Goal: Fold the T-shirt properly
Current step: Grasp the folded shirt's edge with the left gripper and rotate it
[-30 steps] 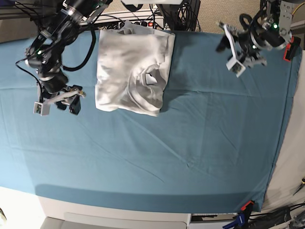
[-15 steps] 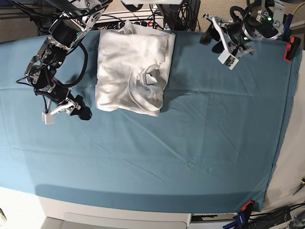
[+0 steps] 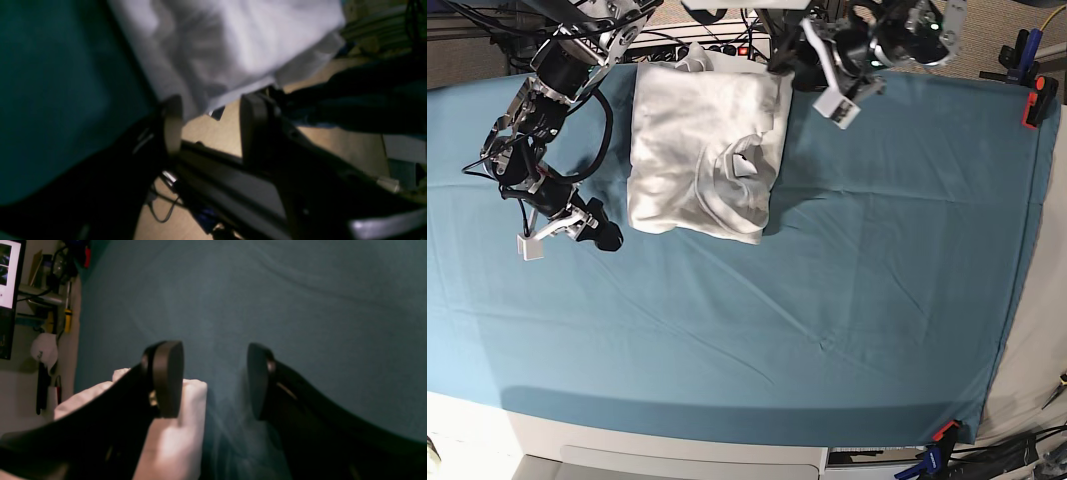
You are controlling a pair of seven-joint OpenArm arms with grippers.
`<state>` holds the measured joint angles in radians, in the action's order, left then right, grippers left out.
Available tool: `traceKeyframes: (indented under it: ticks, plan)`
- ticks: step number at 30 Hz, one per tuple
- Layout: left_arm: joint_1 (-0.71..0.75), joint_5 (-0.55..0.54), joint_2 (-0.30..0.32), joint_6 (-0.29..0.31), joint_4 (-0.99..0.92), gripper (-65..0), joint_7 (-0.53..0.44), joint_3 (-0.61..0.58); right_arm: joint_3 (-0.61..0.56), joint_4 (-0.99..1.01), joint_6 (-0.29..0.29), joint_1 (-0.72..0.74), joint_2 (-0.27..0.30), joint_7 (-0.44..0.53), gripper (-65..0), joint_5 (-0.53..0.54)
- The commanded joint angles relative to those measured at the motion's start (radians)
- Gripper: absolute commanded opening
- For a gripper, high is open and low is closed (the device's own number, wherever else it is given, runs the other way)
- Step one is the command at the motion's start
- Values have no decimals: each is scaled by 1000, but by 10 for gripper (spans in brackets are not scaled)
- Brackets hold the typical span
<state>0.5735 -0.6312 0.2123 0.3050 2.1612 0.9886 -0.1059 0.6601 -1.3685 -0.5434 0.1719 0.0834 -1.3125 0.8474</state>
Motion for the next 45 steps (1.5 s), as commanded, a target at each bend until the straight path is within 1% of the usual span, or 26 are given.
traceKeyframes:
  ticks: [1,4,6,8,15,19,23,24,25,29,30,31,32,33,35,36,37,40,42,45]
  plan:
    - [-7,-11,-7,5,13,-362,-19,-18,0,-15,-6,19,14,14,-341,27]
    - [-15,32,-24,5,7,-362,-27,-50,0,-15,-14,19,14,13,-341,27]
    - [-29,59,-30,3,-12,-362,-24,-50,0,-15,-14,19,14,13,-341,27]
    - [-46,80,-30,-24,-45,-362,-23,-43,0,-15,-14,19,14,13,-341,27]
    - [-77,58,-30,-16,-155,-362,0,-21,0,-15,-14,19,14,13,-341,27]
    - [-77,59,-29,-16,-158,-361,9,-21,0,-15,-22,19,14,13,-341,27]
    - [-74,94,-28,-13,-158,-333,26,-21,0,-15,-25,19,14,13,-341,27]
    - [-74,92,-29,12,-158,-332,26,-21,0,-15,-26,19,14,13,-341,27]
    - [-75,90,-29,22,-158,-332,25,-23,0,-15,-26,19,14,13,-341,27]
    - [-75,75,-29,22,-158,-337,19,-50,0,-15,-26,19,14,13,-343,27]
    - [-75,79,-29,21,-158,-351,14,-61,0,-15,-26,19,14,10,-368,27]
    - [-76,83,-29,21,-158,-373,13,-72,0,-15,-26,19,14,7,-407,27]
    - [-78,86,-29,21,-158,-407,13,-80,0,-15,-26,19,13,3,-445,27]
    - [-78,91,-30,21,-158,-460,8,-86,0,-15,-26,19,14,0,-487,27]
    - [-79,97,-30,31,-158,-606,-3,-88,0,-15,-26,19,14,-10,-554,27]
    - [-86,97,-29,45,-158,-650,-3,-87,0,-15,-27,19,14,-17,-582,27]
    - [-93,102,-29,60,-158,-650,2,-87,0,-15,-34,19,14,-23,-603,28]
    - [-122,137,-28,61,-153,-650,16,-87,0,-15,-48,19,14,-52,-633,28]
    - [-130,149,-21,58,-139,-650,33,-87,0,-19,-48,15,14,-67,-636,29]
    - [-115,159,11,58,-104,-650,40,-85,0,-46,-51,-6,14,-71,-636,50]
